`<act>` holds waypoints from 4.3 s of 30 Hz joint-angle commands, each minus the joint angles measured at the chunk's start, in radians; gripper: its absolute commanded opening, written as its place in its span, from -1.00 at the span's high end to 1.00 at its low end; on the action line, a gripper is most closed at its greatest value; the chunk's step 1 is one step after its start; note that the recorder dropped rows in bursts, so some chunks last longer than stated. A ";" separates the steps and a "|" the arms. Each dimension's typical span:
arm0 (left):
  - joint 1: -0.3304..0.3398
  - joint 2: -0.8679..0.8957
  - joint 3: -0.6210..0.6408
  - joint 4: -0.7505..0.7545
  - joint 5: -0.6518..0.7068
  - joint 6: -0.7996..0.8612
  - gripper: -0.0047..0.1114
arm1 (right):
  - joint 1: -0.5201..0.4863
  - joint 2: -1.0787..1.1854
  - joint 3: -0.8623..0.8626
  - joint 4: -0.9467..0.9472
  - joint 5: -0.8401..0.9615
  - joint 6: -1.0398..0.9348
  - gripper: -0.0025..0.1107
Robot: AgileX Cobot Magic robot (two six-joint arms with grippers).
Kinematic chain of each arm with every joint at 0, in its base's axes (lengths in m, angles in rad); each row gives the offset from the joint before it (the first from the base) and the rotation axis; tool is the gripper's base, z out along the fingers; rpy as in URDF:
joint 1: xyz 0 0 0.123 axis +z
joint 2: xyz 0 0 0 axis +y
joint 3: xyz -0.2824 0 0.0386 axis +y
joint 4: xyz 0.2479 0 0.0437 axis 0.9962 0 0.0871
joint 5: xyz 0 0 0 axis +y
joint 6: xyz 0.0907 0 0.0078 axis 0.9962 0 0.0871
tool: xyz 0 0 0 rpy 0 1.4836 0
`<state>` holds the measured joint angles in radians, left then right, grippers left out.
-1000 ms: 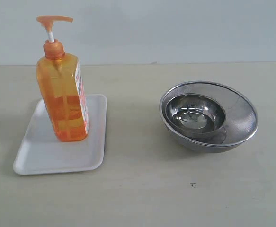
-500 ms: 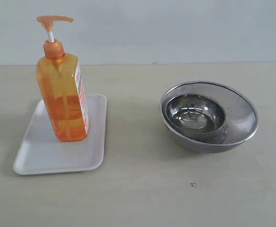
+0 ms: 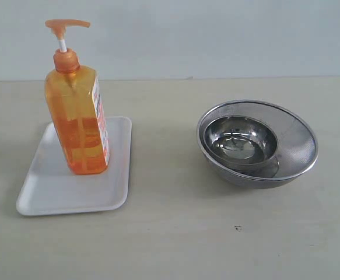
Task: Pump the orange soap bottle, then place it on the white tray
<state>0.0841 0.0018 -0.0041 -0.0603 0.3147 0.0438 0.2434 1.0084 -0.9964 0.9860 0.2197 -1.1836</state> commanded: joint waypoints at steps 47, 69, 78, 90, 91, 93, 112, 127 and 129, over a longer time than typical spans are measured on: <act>-0.009 -0.002 0.004 -0.010 -0.001 -0.005 0.84 | -0.004 -0.024 -0.001 0.000 -0.030 -0.001 0.96; -0.009 -0.002 0.004 -0.010 -0.001 -0.005 0.84 | -0.004 -0.458 0.178 -0.085 -0.041 0.001 0.96; -0.009 -0.002 0.004 -0.010 -0.001 -0.005 0.84 | -0.113 -0.663 0.413 -0.077 -0.078 0.077 0.96; -0.009 -0.002 0.004 -0.010 -0.001 -0.005 0.84 | -0.146 -0.980 0.863 -0.077 -0.149 0.165 0.96; -0.009 -0.002 0.004 -0.010 -0.001 -0.005 0.84 | -0.146 -0.991 0.883 -0.077 -0.157 0.177 0.96; -0.009 -0.002 0.004 -0.010 -0.001 -0.005 0.84 | -0.146 -1.008 0.935 -0.077 -0.182 0.191 0.96; -0.009 -0.002 0.004 -0.010 -0.001 -0.005 0.84 | -0.145 -1.008 0.996 -0.077 -0.187 0.233 0.96; -0.009 -0.002 0.004 -0.010 -0.001 -0.005 0.84 | -0.145 -1.008 0.996 -0.889 -0.042 1.099 0.96; -0.009 -0.002 0.004 -0.010 -0.001 -0.005 0.84 | -0.145 -1.008 0.996 -0.896 -0.008 1.097 0.96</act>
<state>0.0803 0.0018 -0.0041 -0.0603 0.3147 0.0438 0.1011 0.0058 -0.0028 0.1047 0.1771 -0.0908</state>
